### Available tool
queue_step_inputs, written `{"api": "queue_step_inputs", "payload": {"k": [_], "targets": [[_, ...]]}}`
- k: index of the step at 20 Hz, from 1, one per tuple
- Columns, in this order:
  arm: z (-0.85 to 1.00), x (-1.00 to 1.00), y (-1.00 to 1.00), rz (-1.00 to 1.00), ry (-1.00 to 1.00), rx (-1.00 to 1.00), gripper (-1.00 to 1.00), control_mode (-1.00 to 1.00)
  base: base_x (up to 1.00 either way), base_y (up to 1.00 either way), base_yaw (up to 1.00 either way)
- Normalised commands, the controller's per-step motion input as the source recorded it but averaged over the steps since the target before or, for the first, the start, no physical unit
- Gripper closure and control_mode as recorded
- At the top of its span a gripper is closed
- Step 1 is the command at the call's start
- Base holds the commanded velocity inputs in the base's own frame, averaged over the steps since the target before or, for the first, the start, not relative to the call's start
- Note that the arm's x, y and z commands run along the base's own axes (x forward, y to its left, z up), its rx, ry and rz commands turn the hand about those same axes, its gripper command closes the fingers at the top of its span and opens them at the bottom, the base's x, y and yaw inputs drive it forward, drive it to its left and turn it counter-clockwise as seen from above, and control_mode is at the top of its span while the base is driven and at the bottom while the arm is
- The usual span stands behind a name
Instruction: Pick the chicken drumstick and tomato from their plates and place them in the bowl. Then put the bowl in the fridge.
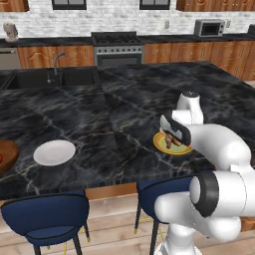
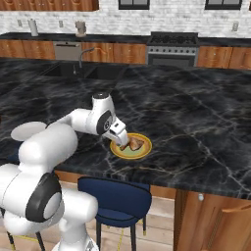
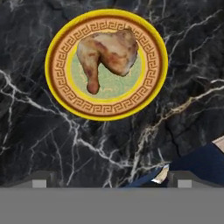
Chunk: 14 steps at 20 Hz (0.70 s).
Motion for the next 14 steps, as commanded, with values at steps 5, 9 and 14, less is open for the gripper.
{"api": "queue_step_inputs", "payload": {"k": [5, 9, 14], "targets": [[-0.18, 0.36, -0.04, 0.0, 0.14, 0.06, -1.0, -1.0, 0.0, 0.0, 0.0], [-0.28, 0.4, -0.04, -0.02, 0.0, 0.01, -1.0, -1.0, 0.0, 0.0, 0.0], [-0.3, 0.34, -0.05, -0.03, 0.0, 0.0, -1.0, -1.0, 0.0, 0.0, 0.0]]}}
